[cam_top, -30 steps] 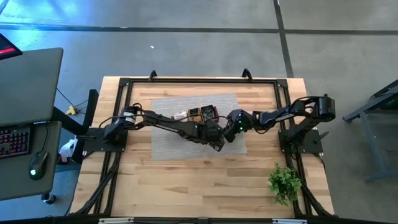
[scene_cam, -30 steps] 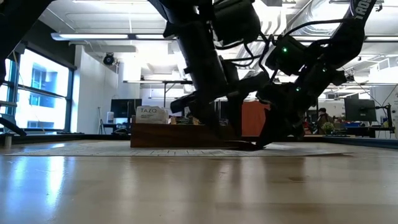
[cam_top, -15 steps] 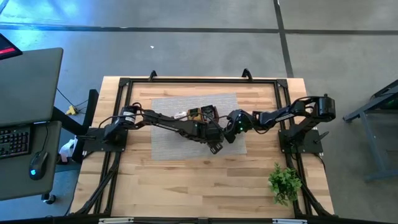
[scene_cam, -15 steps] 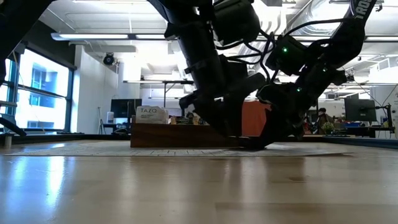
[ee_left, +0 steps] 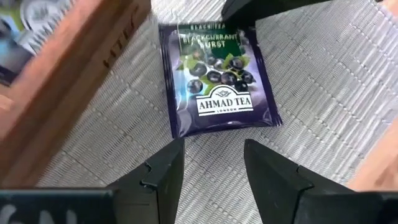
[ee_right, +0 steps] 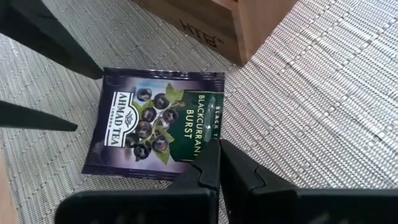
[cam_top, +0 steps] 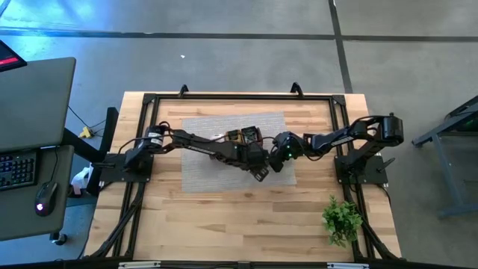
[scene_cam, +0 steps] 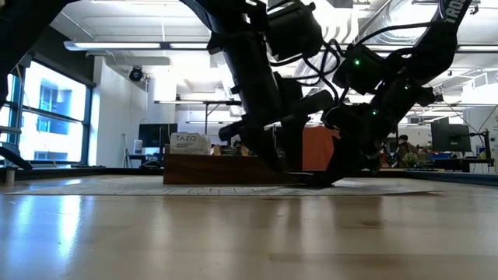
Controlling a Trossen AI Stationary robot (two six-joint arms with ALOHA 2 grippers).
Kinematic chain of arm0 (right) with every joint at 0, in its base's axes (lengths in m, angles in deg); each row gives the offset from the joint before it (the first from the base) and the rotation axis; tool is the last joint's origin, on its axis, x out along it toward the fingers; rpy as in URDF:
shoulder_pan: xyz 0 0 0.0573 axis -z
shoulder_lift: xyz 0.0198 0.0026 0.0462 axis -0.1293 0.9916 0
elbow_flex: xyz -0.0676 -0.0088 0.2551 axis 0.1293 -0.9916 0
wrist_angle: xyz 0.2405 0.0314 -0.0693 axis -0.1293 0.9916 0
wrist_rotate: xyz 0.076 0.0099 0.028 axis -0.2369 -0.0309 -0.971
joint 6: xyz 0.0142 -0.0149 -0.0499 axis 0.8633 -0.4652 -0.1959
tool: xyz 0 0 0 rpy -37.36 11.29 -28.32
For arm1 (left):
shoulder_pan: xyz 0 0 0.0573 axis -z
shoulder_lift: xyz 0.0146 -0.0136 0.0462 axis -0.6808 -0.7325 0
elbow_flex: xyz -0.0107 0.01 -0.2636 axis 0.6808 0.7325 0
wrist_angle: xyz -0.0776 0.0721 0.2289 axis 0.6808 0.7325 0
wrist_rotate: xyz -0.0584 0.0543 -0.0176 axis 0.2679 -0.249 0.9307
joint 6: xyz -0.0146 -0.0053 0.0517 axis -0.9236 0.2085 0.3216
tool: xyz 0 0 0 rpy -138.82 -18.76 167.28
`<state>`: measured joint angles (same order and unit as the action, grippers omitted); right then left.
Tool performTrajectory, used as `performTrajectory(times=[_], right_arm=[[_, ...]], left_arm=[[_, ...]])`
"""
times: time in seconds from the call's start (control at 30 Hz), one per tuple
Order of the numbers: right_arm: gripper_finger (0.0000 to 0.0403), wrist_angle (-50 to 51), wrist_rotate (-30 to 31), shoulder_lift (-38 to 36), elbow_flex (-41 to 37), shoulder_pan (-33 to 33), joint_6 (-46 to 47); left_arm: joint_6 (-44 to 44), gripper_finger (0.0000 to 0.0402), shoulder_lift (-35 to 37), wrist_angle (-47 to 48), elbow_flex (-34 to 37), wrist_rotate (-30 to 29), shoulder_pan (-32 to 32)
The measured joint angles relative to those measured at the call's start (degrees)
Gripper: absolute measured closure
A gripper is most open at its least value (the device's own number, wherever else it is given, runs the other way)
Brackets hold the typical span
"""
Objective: Pick & Place Tea
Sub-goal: Put the violet tea bag into the right section of the wooden organizer
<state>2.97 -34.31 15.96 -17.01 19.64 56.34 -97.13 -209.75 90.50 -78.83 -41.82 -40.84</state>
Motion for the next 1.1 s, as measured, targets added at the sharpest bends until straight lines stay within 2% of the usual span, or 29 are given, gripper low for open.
performTrajectory(times=[0.1, 0.33, 0.5, 0.67, 0.9, 1.1], right_arm=[[0.0403, 0.1, 0.1, 0.0, 0.0, 0.0, 0.0], [0.0403, 0.1, 0.4, 0.0, 0.0, 0.0, 0.0], [0.0403, 0.3, 1.2, 0.4, 0.0, 0.0, -0.1], [0.0403, -0.2, 1.6, 1.7, 0.0, 0.1, 0.0], [0.0403, -0.3, 1.1, 1.8, 0.0, 0.3, -0.4], [0.0403, -0.1, 0.6, 1.8, -0.1, 0.5, -0.3]], left_arm=[[-2.8, 0.0237, 0.0, 0.0, 0.0, 3.9, -1.1], [-7.3, 0.0237, 0.0, 0.2, 0.0, 6.2, -2.2], [-8.9, 0.0237, 0.0, 0.4, 0.0, 11.0, -2.1], [-8.7, 0.0237, 0.0, 0.3, 0.0, 8.4, -2.5], [-8.0, 0.0237, 0.0, -0.2, 0.0, 10.3, -2.8], [-7.0, 0.0237, 0.0, -0.5, 0.0, 9.2, -2.9]])
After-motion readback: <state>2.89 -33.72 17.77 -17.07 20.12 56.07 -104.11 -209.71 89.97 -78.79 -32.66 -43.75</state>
